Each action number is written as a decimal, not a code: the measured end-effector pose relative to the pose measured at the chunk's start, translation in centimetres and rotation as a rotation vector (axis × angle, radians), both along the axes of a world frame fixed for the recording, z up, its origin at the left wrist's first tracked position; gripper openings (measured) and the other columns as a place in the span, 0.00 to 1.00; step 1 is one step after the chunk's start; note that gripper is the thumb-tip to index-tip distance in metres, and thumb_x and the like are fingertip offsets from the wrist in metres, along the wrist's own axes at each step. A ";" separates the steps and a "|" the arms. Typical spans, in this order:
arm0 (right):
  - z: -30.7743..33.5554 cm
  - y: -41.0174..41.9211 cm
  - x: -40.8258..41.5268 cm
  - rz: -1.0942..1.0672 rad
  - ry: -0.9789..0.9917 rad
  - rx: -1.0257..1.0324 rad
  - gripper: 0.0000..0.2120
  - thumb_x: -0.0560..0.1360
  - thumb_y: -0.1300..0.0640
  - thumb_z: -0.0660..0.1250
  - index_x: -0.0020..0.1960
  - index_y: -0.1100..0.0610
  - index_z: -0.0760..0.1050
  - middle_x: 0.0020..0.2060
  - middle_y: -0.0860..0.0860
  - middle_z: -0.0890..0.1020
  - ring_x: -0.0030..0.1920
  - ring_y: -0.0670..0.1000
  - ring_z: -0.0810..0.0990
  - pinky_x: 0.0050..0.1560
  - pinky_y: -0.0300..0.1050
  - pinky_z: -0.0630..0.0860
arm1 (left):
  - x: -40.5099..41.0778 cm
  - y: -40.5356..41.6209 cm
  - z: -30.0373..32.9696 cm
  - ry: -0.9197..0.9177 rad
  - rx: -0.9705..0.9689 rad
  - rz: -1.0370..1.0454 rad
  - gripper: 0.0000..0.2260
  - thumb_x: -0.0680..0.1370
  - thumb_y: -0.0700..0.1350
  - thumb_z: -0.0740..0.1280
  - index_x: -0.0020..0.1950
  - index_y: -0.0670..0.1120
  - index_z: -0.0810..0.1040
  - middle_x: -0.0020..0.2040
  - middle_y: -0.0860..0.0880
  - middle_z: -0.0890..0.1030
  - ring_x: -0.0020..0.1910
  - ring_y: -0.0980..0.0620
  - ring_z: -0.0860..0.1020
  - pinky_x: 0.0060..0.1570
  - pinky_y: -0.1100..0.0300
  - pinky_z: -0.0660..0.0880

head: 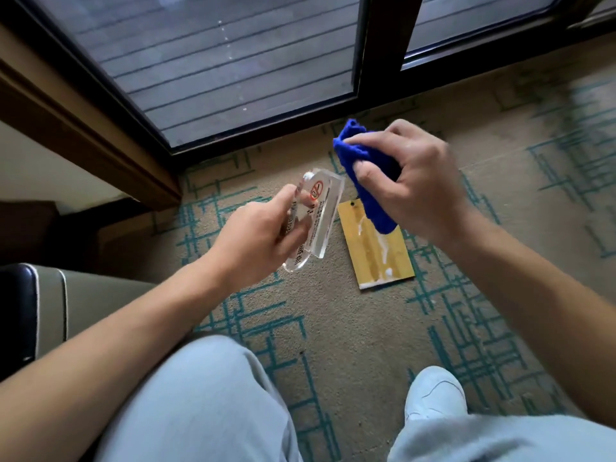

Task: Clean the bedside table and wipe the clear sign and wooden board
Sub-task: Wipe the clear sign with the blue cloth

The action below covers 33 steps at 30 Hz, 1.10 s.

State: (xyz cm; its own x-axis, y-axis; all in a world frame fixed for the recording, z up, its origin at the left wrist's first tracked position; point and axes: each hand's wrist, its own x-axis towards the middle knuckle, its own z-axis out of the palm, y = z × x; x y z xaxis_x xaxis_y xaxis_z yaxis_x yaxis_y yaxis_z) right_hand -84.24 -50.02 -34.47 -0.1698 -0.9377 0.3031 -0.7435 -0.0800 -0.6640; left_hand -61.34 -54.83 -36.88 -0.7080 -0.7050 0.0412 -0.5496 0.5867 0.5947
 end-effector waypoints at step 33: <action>0.2 -0.3 -1.3 -0.038 -0.652 0.349 0.09 0.76 0.64 0.64 0.47 0.60 0.84 0.37 0.52 0.84 0.34 0.47 0.82 0.33 0.40 0.77 | 0.8 -2.1 -0.1 -0.222 -0.562 -0.138 0.12 0.81 0.51 0.62 0.54 0.50 0.84 0.45 0.49 0.84 0.45 0.41 0.77 0.42 0.50 0.71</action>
State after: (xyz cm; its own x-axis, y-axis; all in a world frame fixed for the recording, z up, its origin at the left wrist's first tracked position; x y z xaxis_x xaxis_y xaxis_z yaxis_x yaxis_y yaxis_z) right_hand -85.58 -50.33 -34.22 -0.2481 -0.9509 -0.1853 -0.1879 0.2349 -0.9537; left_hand -60.50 -56.93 -37.01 -0.8253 -0.5197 0.2208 -0.5217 0.8514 0.0538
